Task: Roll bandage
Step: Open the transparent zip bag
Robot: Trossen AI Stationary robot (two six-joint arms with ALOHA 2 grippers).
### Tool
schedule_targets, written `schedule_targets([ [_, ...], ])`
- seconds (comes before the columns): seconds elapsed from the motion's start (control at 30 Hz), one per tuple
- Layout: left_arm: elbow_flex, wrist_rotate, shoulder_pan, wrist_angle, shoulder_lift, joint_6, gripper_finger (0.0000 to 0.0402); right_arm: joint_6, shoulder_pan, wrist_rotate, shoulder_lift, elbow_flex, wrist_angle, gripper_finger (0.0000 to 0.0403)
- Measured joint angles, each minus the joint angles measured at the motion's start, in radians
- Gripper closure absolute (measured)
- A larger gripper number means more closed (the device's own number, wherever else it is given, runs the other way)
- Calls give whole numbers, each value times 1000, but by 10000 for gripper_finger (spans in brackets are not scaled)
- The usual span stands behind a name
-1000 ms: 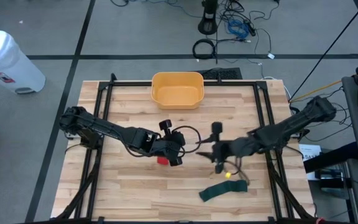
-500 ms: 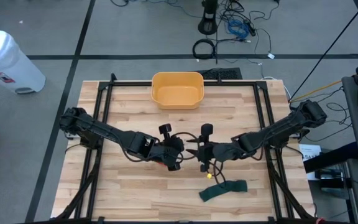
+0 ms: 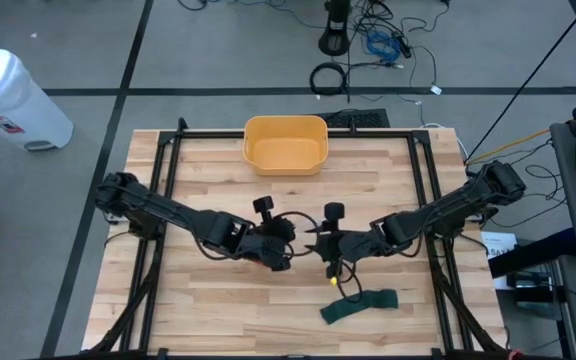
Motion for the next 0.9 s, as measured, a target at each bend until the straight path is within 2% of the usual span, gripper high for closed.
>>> schedule_targets([
  [0.13, 1, -72, -7, -1, -6, 2, 400, 33, 2, -15, 0, 0, -25, 245],
  [0.27, 1, -74, -8, -6, -6, 2, 400, -3, 8, -16, 1, 0, 12, 245],
  [0.53, 1, -74, -8, -33, -6, 2, 400, -319, 86, 186, 1, 48, 76, 245],
  [0.7, 1, -66, -8, -39, -6, 0, 400, -431, 96, 164, 7, 106, 76, 245],
  [0.9, 1, -47, -10, -38, -6, 0, 400, -450, 49, 163, 12, 108, 37, 245],
])
